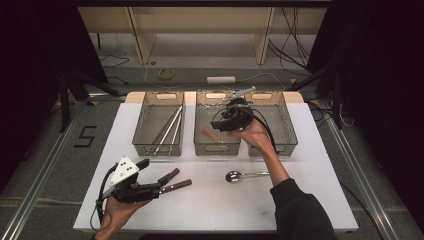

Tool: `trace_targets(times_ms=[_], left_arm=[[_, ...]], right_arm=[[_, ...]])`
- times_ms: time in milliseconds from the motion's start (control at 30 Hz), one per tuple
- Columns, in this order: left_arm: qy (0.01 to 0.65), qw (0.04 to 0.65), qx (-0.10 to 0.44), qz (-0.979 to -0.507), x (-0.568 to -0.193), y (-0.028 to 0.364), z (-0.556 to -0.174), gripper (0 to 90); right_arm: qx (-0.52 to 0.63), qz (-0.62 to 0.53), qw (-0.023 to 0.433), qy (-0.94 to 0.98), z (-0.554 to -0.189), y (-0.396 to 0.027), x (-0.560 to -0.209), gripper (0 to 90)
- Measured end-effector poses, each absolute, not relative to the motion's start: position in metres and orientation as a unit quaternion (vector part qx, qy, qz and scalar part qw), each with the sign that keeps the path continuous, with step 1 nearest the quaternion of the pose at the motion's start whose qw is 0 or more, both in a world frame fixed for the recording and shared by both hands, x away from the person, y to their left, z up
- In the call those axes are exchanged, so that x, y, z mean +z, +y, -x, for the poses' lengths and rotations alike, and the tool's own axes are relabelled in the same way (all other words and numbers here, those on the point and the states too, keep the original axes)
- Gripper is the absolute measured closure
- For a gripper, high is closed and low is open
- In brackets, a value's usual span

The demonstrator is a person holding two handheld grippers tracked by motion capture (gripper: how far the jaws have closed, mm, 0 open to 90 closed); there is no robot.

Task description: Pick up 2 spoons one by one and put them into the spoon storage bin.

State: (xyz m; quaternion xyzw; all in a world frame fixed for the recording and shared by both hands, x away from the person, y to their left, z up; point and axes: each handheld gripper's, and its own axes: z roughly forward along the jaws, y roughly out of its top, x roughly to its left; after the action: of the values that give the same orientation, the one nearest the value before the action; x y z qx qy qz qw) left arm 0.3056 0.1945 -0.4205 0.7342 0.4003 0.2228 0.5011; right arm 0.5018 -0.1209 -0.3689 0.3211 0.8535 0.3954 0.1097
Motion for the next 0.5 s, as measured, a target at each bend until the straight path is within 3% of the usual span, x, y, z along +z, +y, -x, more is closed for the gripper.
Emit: trace_targets(times_ms=[500], left_arm=[[0.403,0.499,0.225,-0.733,-0.421,0.195,-0.307,15.4]], right_arm=[[0.378,-0.245,0.100,0.887,-0.447,-0.146,-0.362,31.6]])
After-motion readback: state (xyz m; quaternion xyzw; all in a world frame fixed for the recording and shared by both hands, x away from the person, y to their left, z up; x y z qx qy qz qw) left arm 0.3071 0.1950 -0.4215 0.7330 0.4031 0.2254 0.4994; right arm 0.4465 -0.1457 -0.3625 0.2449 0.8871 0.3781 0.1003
